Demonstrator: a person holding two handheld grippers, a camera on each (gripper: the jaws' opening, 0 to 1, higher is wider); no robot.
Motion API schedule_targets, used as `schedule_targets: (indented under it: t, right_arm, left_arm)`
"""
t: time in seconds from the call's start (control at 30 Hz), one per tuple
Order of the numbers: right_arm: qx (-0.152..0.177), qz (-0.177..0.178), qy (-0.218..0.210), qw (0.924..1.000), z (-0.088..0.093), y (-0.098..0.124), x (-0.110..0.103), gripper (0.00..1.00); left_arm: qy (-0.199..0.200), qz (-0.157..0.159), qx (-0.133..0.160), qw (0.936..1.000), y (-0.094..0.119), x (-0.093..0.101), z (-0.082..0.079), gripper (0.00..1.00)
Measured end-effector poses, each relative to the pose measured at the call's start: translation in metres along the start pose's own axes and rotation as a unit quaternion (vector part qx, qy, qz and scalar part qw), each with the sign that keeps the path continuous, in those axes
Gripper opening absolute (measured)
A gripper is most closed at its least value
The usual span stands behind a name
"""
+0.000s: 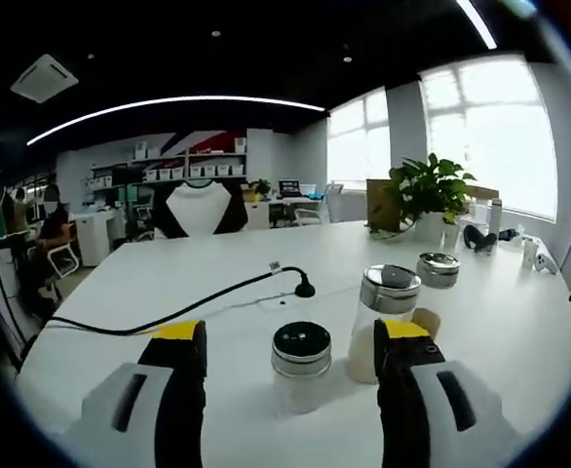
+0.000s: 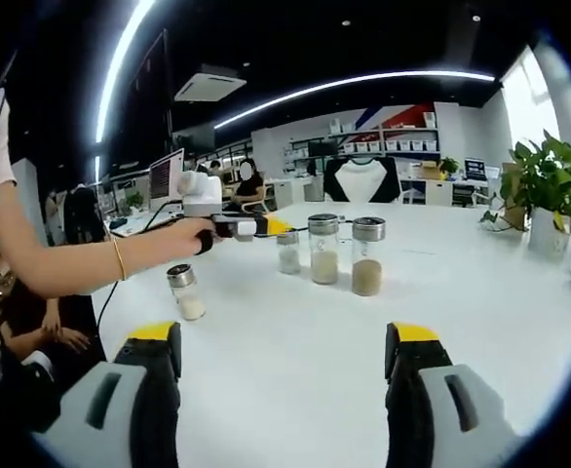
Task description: Rotate the seasoning bottle until the label or dispensing opening points toward the visible target arrow and the bottle remains upright within the marked orientation range
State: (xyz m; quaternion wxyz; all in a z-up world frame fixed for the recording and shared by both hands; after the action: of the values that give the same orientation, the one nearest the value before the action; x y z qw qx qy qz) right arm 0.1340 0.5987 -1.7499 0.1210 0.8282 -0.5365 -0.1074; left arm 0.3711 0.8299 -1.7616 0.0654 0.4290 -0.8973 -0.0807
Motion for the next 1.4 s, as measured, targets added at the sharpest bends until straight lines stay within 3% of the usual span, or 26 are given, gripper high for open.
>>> schedule_targets:
  t: [0.23,0.37,0.5,0.67,0.83,0.97,1.17,1.3,1.37,1.4]
  right_arm:
    - [-0.004,0.006,-0.004,1.0000,0.002,-0.003,0.005,0.86]
    - [-0.006,0.008,-0.005,0.9999,0.003,-0.005,0.006,0.86]
    - [-0.007,0.009,-0.006,0.9999,0.003,-0.006,0.008,0.86]
    - [-0.016,0.011,-0.006,0.9998,0.007,-0.009,0.009,0.85]
    - [-0.013,0.015,-0.010,0.9997,0.005,-0.007,0.011,0.84]
    - [-0.012,0.017,-0.015,0.9997,0.005,-0.006,0.013,0.84]
    - [-0.010,0.017,-0.015,0.9997,0.003,-0.004,0.010,0.84]
    - [-0.007,0.017,-0.015,0.9997,0.001,-0.004,0.009,0.84]
    - [-0.006,0.017,-0.016,0.9997,0.000,-0.003,0.009,0.84]
    - [-0.005,0.017,-0.016,0.9997,-0.001,-0.003,0.008,0.84]
  left_arm:
    - [0.008,-0.006,-0.026,0.9996,-0.015,-0.008,0.010,0.66]
    - [0.024,0.012,-0.032,0.9991,-0.024,-0.008,0.016,0.55]
    - [0.024,0.024,-0.051,0.9981,-0.030,-0.004,0.020,0.55]
    - [0.019,0.014,-0.070,0.9972,-0.031,-0.004,0.026,0.41]
    - [0.016,0.031,-0.068,0.9971,-0.035,0.000,0.025,0.35]
    - [-0.007,0.023,-0.080,0.9966,-0.036,0.003,0.025,0.34]
    - [0.039,0.034,-0.078,0.9957,-0.031,0.001,0.025,0.34]
    - [0.024,0.025,-0.082,0.9960,-0.023,0.000,0.022,0.34]
    - [0.027,0.012,-0.071,0.9971,-0.017,-0.003,0.015,0.34]
    - [0.035,0.004,-0.052,0.9980,-0.015,-0.004,0.010,0.34]
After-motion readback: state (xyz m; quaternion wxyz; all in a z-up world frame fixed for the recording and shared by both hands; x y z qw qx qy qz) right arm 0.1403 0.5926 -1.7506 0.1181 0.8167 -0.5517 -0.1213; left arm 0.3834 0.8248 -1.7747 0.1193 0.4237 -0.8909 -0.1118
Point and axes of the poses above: the point that each gripper's makers call its tool centre point, and the gripper's own axes: y roughly backward along the fingers, x roughly to its right, z roughly out of its underside, the point moved 5 cm from there along y, roughly backward along the fingers, and after that the axes turned 13 degrees about z, right-handed, at the moved point
